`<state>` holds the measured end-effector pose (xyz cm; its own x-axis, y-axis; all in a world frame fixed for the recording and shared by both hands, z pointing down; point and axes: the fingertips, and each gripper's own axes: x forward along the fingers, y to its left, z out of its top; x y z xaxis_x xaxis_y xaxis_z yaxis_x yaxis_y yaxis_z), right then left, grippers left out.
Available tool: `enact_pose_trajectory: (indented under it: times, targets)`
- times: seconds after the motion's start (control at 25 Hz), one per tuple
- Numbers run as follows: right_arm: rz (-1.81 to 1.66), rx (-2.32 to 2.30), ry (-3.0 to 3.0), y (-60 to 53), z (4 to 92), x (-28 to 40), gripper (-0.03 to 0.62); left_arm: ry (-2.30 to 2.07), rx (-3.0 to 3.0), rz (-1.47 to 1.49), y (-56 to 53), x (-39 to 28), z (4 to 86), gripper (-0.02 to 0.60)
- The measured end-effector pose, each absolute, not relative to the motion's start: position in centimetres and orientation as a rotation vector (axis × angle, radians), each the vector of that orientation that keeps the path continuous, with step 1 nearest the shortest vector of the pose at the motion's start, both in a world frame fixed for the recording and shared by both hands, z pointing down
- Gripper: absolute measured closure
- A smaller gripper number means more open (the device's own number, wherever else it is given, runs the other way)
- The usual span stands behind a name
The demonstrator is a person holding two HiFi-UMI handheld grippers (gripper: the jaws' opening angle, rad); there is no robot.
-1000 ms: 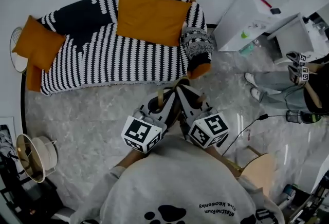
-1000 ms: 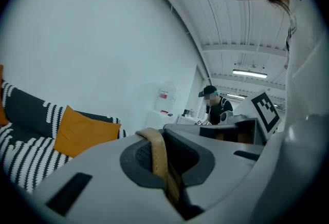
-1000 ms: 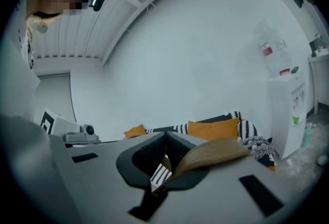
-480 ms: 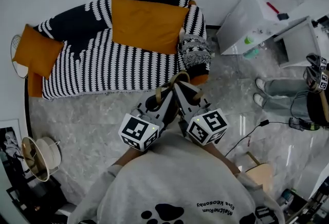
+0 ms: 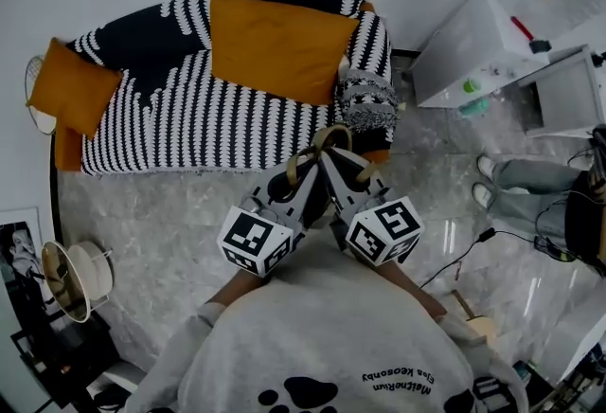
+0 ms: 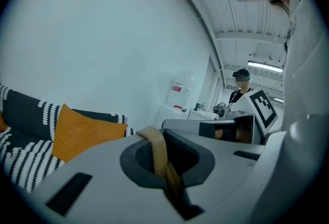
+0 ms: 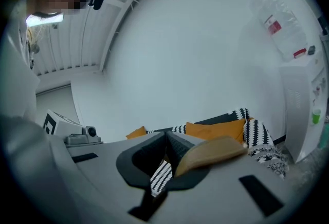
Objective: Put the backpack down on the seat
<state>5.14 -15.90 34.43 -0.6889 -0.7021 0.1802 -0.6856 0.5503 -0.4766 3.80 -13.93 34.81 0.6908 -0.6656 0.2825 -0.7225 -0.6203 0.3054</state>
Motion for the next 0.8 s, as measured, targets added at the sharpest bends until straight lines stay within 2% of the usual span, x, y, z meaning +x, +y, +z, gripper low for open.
enact_pose_trajectory:
  times: [0.36,0.8]
  targets:
    - [-0.958,-1.211,2.742,-17.8,37.2,3.1,0.562,-1.091,2.435,0.229,-16.2,1.7,37.3,0.565]
    - [-1.027,-1.347,2.715,-21.2,39.7,2.5,0.562,-0.903,2.463,0.298,-20.0,1.1,39.5,0.565]
